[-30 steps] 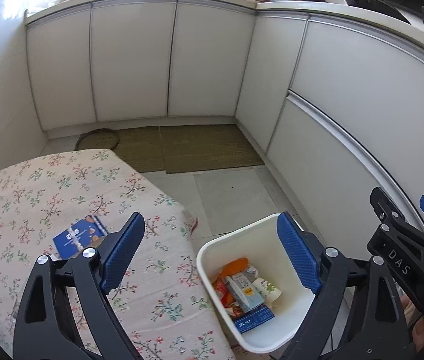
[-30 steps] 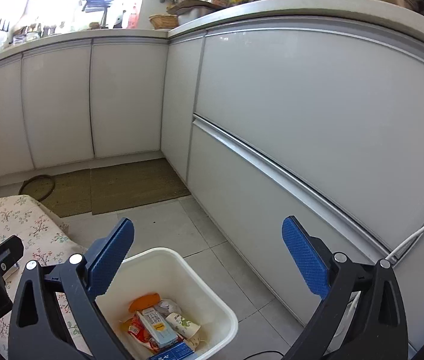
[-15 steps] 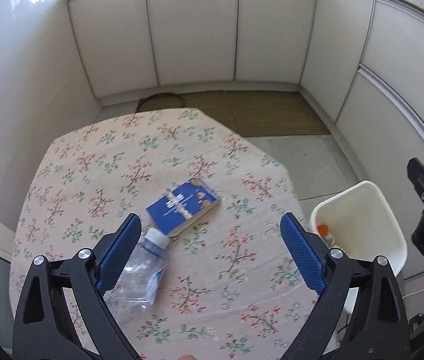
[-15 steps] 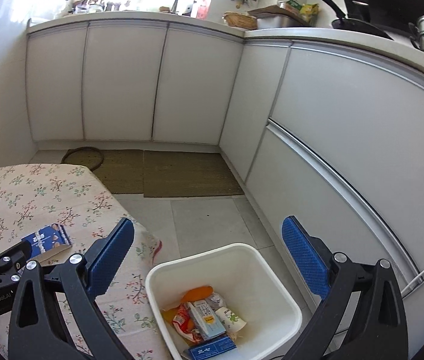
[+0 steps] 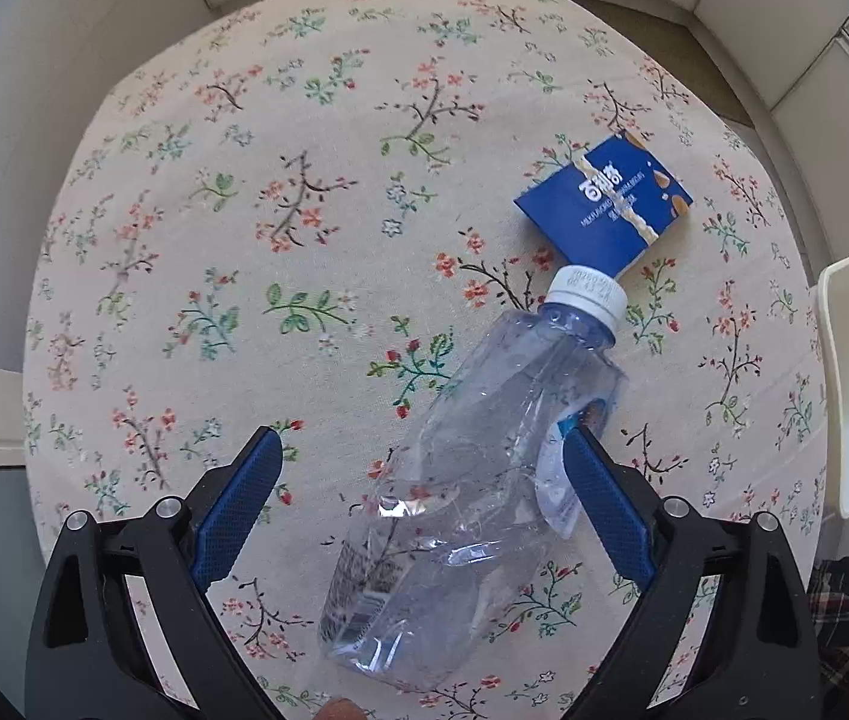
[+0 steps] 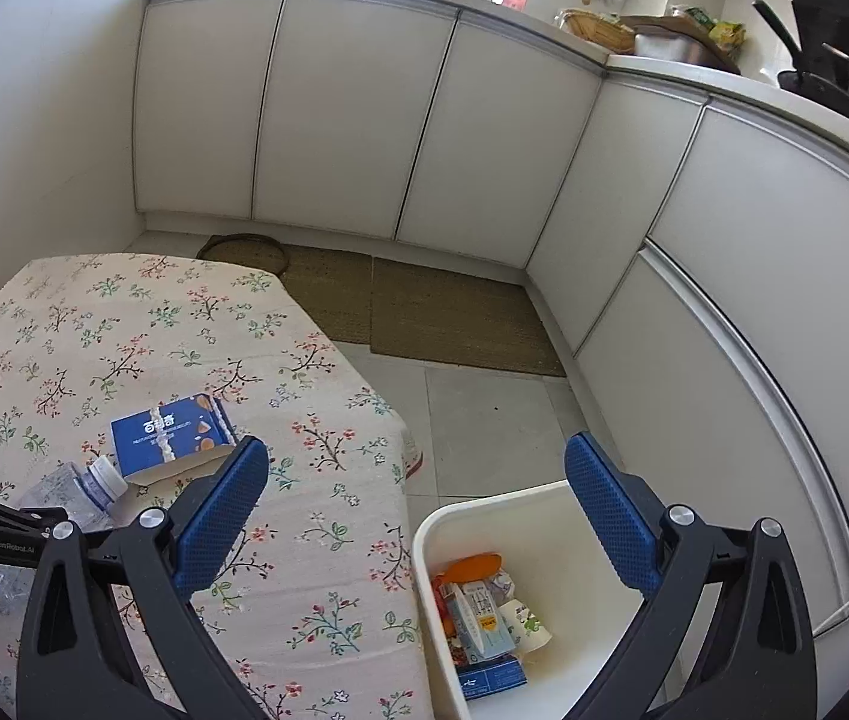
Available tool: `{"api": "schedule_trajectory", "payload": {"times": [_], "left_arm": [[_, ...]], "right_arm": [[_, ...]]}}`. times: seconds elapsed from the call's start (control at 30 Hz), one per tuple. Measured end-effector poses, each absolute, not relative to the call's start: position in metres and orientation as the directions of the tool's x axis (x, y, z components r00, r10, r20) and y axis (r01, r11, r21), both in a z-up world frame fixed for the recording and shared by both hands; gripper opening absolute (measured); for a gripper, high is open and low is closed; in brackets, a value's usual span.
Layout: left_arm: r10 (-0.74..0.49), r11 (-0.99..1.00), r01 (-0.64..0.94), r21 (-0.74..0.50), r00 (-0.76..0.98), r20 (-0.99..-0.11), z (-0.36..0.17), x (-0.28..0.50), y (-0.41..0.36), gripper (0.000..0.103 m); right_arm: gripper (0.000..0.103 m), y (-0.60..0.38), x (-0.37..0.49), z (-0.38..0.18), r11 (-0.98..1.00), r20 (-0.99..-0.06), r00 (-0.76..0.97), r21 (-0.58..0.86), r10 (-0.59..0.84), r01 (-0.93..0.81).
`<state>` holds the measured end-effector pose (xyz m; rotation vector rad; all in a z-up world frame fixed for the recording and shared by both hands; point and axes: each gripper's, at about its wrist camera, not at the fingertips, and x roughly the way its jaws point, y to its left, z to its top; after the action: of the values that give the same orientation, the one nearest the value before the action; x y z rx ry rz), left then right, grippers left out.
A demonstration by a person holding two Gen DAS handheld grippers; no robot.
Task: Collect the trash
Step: 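Grasp the clear plastic bottle with the left gripper and lift it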
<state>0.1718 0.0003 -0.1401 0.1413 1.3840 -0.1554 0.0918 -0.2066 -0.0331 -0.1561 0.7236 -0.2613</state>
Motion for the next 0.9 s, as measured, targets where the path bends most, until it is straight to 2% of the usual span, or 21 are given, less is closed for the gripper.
{"api": "schedule_trajectory", "payload": {"times": [0.17,0.23,0.3,0.33,0.37,0.4,0.53,0.63,0.7,0.77,0.9], "left_arm": [[-0.130,0.971,0.212,-0.112,0.071,-0.989,-0.161,0.178,0.003,0.091],[-0.135,0.962,0.243,-0.122,0.035,-0.990,-0.171,0.174,-0.002,0.082],[-0.100,0.952,0.299,-0.071,0.082,-0.992,-0.169,0.169,-0.010,0.072],[-0.125,0.946,0.310,-0.094,0.082,-0.989,-0.167,0.166,-0.012,0.071],[-0.156,0.941,0.314,-0.124,0.080,-0.985,-0.163,0.164,-0.013,0.054],[-0.189,0.934,0.321,-0.158,0.067,-0.980,-0.160,0.162,-0.015,0.018],[-0.179,0.939,0.317,-0.134,0.117,-0.977,-0.144,0.151,-0.012,0.018],[-0.189,0.944,0.302,-0.132,0.169,-0.967,-0.128,0.140,-0.001,0.018],[-0.187,0.950,0.287,-0.122,0.210,-0.960,-0.114,0.134,0.008,0.018],[-0.175,0.961,0.256,-0.108,0.258,-0.950,-0.100,0.125,0.021,0.018],[-0.174,0.973,0.199,-0.115,0.313,-0.934,-0.082,0.126,0.048,0.018]], "right_arm": [[0.096,-0.204,0.106,-0.051,0.976,-0.716,0.663,-0.159,-0.218,0.149],[0.096,-0.203,0.111,-0.057,0.980,-0.737,0.646,-0.139,-0.198,0.142],[0.096,-0.201,0.116,-0.061,0.982,-0.751,0.634,-0.128,-0.186,0.137],[0.096,-0.200,0.118,-0.062,0.983,-0.754,0.631,-0.126,-0.183,0.135],[0.096,-0.198,0.120,-0.064,0.983,-0.758,0.627,-0.125,-0.180,0.132],[0.096,-0.197,0.123,-0.065,0.984,-0.762,0.623,-0.122,-0.177,0.130],[0.096,-0.192,0.139,-0.081,0.991,-0.813,0.571,-0.051,-0.113,0.124],[0.096,-0.190,0.157,-0.100,0.984,-0.871,0.491,0.101,0.015,0.148],[0.096,-0.183,0.169,-0.108,0.975,-0.882,0.467,0.154,0.063,0.159],[0.096,-0.164,0.180,-0.109,0.987,-0.869,0.493,0.110,0.039,0.116],[0.096,-0.115,0.204,-0.122,0.990,-0.841,0.537,-0.120,-0.065,-0.069]]}}
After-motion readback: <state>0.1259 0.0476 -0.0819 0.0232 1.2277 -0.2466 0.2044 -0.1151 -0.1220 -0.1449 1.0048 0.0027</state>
